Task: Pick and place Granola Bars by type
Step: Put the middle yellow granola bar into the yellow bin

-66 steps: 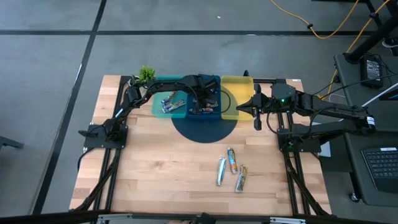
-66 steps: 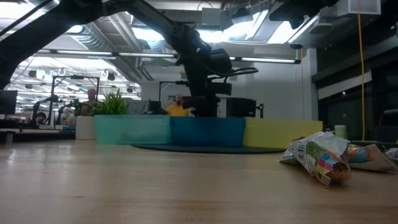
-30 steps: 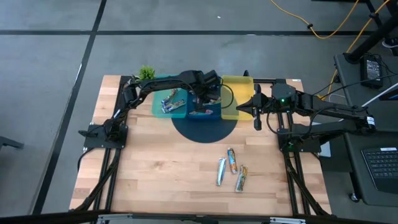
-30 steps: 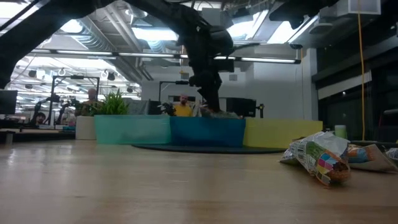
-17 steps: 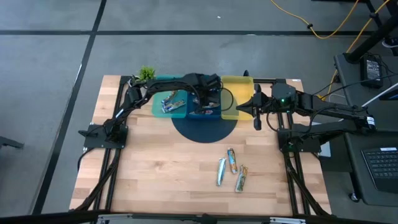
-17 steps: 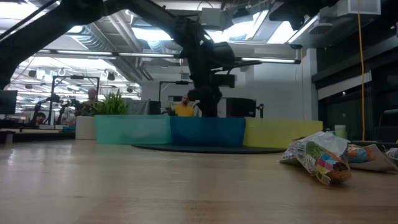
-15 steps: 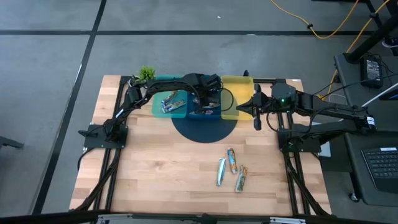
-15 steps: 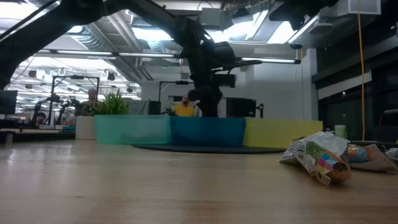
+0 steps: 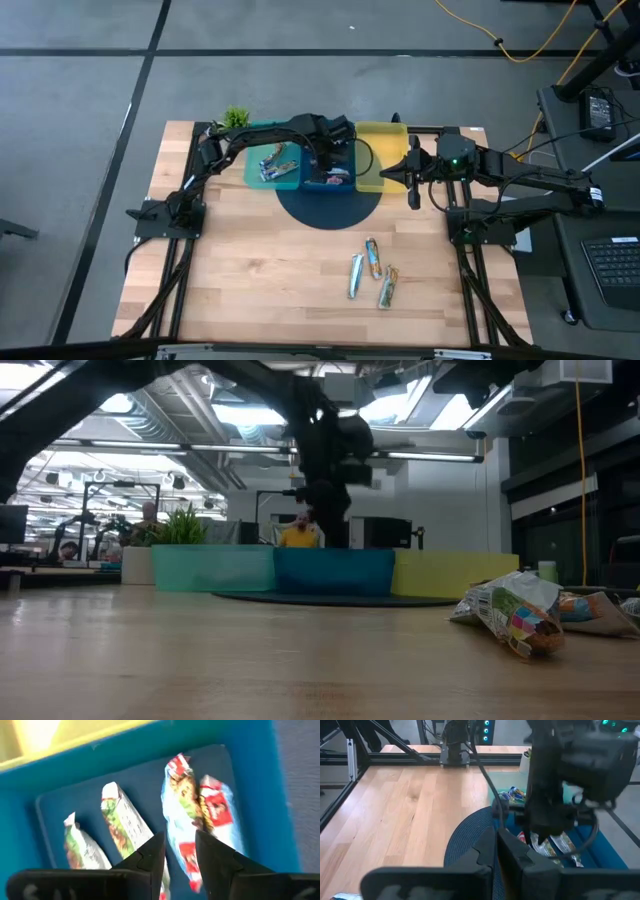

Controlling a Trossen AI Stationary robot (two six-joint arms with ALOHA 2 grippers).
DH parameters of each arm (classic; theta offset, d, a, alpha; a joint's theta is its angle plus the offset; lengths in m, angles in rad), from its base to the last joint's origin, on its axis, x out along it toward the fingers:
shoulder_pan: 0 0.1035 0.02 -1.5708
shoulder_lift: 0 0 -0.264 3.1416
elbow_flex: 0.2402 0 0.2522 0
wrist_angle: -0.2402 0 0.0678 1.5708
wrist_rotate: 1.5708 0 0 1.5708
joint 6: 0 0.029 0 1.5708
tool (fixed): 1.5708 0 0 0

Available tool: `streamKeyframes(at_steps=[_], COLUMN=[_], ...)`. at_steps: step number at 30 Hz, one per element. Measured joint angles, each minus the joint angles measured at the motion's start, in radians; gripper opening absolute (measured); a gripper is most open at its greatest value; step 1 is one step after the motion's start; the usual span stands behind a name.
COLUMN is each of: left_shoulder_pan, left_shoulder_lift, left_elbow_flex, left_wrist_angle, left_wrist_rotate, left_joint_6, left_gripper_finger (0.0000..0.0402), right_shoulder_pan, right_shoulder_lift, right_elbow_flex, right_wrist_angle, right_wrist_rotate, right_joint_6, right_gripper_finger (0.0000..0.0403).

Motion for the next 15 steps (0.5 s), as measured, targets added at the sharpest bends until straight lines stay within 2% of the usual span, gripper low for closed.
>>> streamKeyframes(at_steps=[3,8,12,15], left_shoulder_pan=[-0.01,-0.009,-0.011,-0.022], left_shoulder_lift=[-0.057,-0.183,-0.267,-0.328], left_elbow_flex=[0.0,0.0,0.0,0.0], left_wrist_angle=[-0.006,0.024,0.07,0.09], left_wrist_rotate=[0.048,0.282,0.339,0.343], left_joint_6=[-0.017,-0.106,-0.21,-0.246], left_gripper_finger=[0.0102,0.0073,0.0018,0.0005], right_shoulder_pan=[0.0,0.0,0.0,0.0], right_shoulder_lift=[0.0,0.0,0.0,0.0], right_elbow_flex=[0.0,0.0,0.0,0.0], right_wrist_angle=[-0.001,-0.001,0.0,0.0], right_wrist_rotate=[0.0,0.0,0.0,0.0], right_joint_6=[-0.004,-0.037,-0.056,-0.058], right_gripper_finger=[0.0019,0.0019,0.0019,0.002])
